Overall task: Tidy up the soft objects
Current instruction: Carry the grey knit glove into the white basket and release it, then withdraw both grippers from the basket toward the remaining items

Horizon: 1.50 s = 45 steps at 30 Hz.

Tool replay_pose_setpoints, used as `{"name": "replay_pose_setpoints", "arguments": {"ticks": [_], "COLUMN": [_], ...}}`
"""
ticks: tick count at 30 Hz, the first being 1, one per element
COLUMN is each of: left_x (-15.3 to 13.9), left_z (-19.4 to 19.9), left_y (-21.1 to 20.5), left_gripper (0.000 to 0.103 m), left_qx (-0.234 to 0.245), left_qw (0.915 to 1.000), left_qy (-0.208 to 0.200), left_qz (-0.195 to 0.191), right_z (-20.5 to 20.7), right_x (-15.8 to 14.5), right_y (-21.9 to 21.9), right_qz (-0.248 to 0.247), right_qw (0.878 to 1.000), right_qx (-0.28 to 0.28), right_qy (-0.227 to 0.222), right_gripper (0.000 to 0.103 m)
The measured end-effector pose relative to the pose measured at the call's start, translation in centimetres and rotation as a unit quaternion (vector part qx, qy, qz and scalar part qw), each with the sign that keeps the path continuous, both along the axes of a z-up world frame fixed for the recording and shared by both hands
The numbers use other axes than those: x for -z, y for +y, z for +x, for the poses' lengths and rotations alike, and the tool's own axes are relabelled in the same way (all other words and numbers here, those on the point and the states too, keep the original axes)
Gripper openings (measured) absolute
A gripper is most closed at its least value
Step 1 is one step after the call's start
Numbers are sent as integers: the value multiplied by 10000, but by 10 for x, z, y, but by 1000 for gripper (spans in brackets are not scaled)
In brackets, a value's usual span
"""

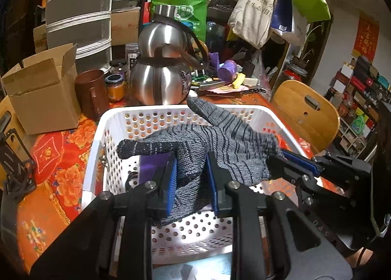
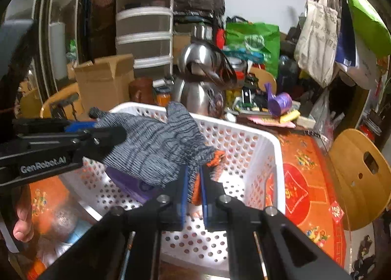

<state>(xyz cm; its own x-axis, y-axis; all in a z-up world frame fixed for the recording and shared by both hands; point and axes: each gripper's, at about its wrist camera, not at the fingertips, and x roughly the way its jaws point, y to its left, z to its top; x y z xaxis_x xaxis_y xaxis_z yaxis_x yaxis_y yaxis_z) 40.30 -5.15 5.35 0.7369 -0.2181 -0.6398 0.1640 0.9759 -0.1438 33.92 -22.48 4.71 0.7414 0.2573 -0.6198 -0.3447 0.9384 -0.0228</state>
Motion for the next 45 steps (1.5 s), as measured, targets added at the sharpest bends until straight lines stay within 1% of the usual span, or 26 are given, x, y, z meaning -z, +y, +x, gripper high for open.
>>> {"name": "replay_pose_setpoints", "arguments": {"ticks": [1, 2, 3, 4, 5, 6, 9, 11, 14, 16, 18, 23, 26, 34, 36, 39, 41, 43, 45], "left_x": [2, 3, 2, 1, 0, 0, -3, -1, 2, 5, 8, 16, 18, 18, 15, 13, 15, 19, 24], "left_z": [1, -2, -5, -8, -10, -11, -15, -16, -19, -18, -19, -23, -28, -38, -50, -76, -95, -116, -138], "left_y": [1, 3, 7, 11, 15, 19, 26, 31, 41, 47, 51, 52, 51, 54, 54, 52, 52, 51, 47], "left_gripper": [59, 80, 86, 86, 86, 86, 88, 88, 88, 88, 88, 88, 88, 88, 88, 88, 88, 88, 88], "left_qx": [-91, -171, -261, -313, -322, -319, -379, -434, -478, -508, -546, -579, -584, -661, -683, -790, -810, -841, -848], "left_qw": [9999, 9997, 9994, 9992, 9992, 9992, 9989, 9987, 9986, 9986, 9984, 9983, 9983, 9978, 9976, 9967, 9966, 9962, 9961], "left_qy": [19, -29, -132, -211, -230, -227, -248, -216, -206, -126, -96, -27, -54, -48, -106, -176, -160, -176, -198], "left_qz": [118, 163, 165, 140, 101, 50, 127, 184, 107, 55, 60, 45, 56, -28, -85, -15, -63, -121, -127], "right_z": [0, 0, -1, -3, -4, -6, -5, -6, -8, -9, -10, -17, -20, -26, -33, -52, -71, -94, -120], "right_x": [2, 5, 6, 7, 7, 8, 10, 10, 9, 10, 10, 10, 8, 4, 1, -4, -4, -1, 5], "right_y": [-2, -5, -10, -13, -16, -19, -28, -33, -36, -36, -35, -30, -28, -27, -29, -40, -51, -62, -73], "right_qz": [-14, 13, 106, 141, 130, 90, 206, 218, 267, 266, 284, 299, 332, 378, 422, 581, 667, 625, 563], "right_qw": [10000, 9998, 9996, 9995, 9993, 9991, 9987, 9984, 9982, 9982, 9983, 9986, 9986, 9987, 9987, 9981, 9977, 9979, 9982], "right_qx": [68, 161, 229, 268, 331, 408, 442, 505, 522, 509, 495, 424, 386, 342, 296, 205, 115, 101, 140], "right_qy": [48, 112, 141, 123, 74, 15, 171, 136, 126, 144, 155, 142, 123, 70, 30, -48, -66, -99, -150], "right_gripper": [16, 27, 41, 50, 66, 70, 71, 71, 71, 71, 71, 71, 71, 71, 71, 71, 71, 72, 75]}}
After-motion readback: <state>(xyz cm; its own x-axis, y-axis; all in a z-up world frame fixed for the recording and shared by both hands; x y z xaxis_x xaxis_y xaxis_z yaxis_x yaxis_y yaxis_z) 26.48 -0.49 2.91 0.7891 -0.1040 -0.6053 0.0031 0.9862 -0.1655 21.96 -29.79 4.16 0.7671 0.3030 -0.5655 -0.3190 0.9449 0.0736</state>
